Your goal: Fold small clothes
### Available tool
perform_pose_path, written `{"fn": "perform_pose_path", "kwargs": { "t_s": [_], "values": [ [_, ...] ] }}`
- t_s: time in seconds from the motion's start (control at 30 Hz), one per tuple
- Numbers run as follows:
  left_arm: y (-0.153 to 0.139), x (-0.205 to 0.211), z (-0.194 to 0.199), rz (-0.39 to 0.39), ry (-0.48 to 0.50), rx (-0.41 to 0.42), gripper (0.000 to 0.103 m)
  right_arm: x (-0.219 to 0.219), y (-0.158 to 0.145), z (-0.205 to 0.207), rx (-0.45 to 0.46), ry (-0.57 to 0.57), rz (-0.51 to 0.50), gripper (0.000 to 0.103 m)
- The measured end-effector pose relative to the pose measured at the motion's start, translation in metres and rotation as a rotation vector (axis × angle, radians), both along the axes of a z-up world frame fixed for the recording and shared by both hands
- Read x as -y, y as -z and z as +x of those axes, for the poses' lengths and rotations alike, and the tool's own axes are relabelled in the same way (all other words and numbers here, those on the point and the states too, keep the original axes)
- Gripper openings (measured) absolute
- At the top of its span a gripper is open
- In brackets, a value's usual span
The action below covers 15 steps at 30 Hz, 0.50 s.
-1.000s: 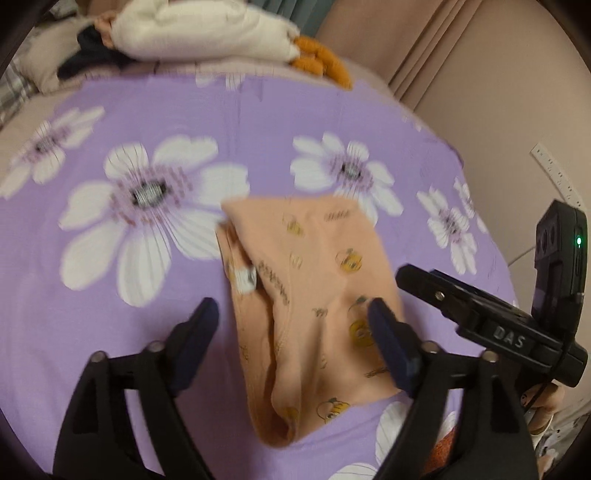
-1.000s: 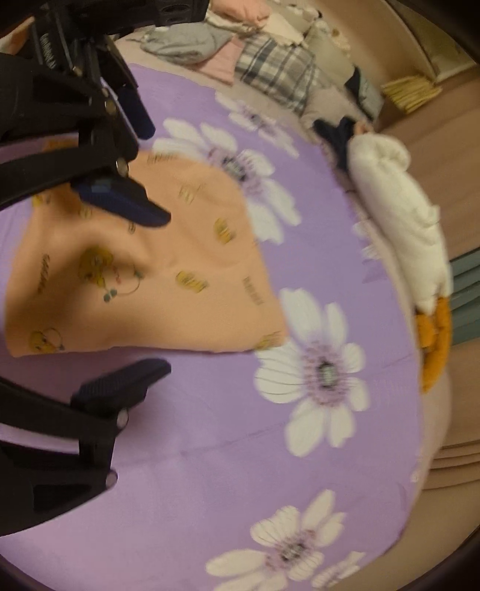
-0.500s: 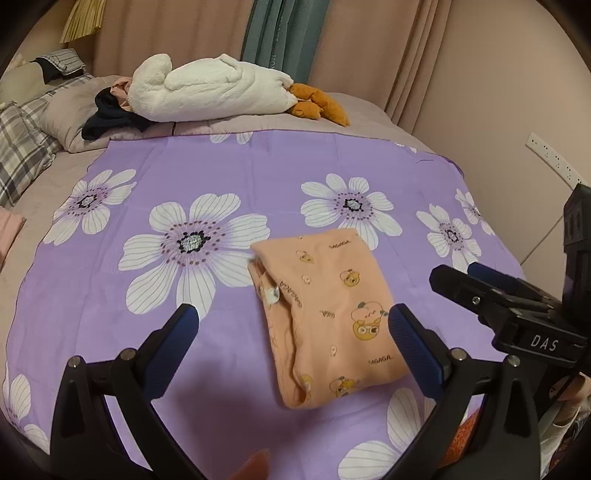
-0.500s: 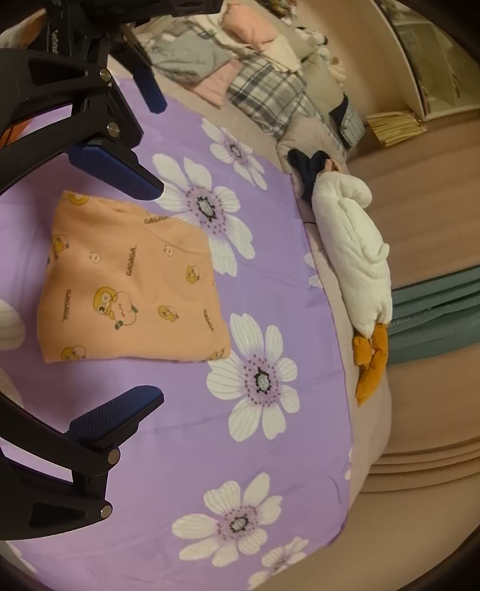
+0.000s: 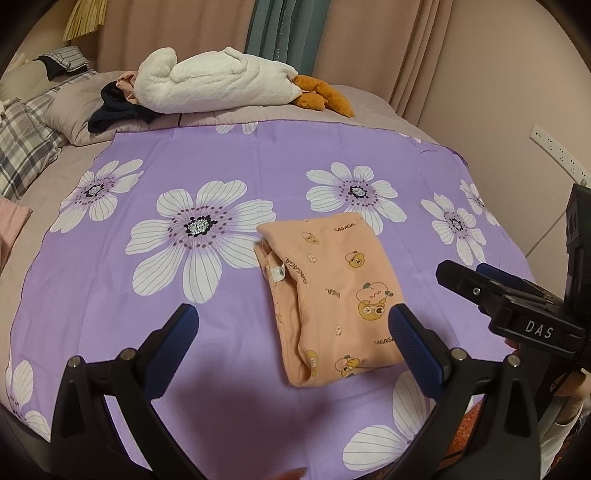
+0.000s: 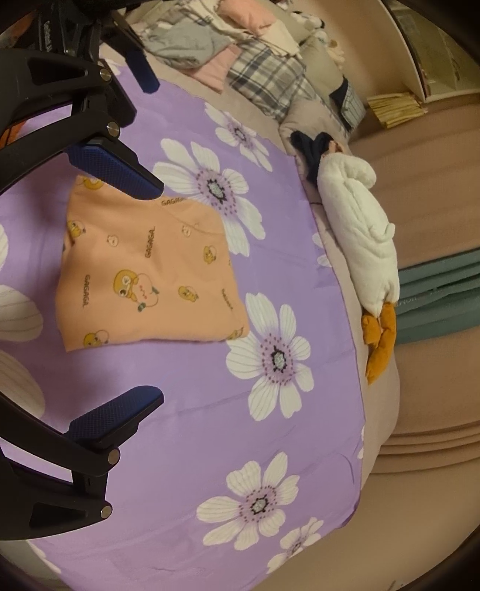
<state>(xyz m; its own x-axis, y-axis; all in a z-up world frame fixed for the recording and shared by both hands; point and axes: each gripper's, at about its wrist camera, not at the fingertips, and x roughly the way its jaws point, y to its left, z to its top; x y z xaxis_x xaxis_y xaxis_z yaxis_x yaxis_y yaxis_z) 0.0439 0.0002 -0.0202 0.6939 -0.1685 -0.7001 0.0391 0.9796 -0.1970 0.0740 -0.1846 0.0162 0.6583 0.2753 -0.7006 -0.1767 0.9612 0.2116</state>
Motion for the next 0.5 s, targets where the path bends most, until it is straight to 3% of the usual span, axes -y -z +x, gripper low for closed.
{"fn": "perform_pose_path", "kwargs": {
  "t_s": [0.5],
  "values": [
    [0.014,0.009,-0.001,-0.011,0.006,-0.048,0.103,0.004,0.005,-0.003,-0.016,0.026,-0.004,0.1]
  ]
}}
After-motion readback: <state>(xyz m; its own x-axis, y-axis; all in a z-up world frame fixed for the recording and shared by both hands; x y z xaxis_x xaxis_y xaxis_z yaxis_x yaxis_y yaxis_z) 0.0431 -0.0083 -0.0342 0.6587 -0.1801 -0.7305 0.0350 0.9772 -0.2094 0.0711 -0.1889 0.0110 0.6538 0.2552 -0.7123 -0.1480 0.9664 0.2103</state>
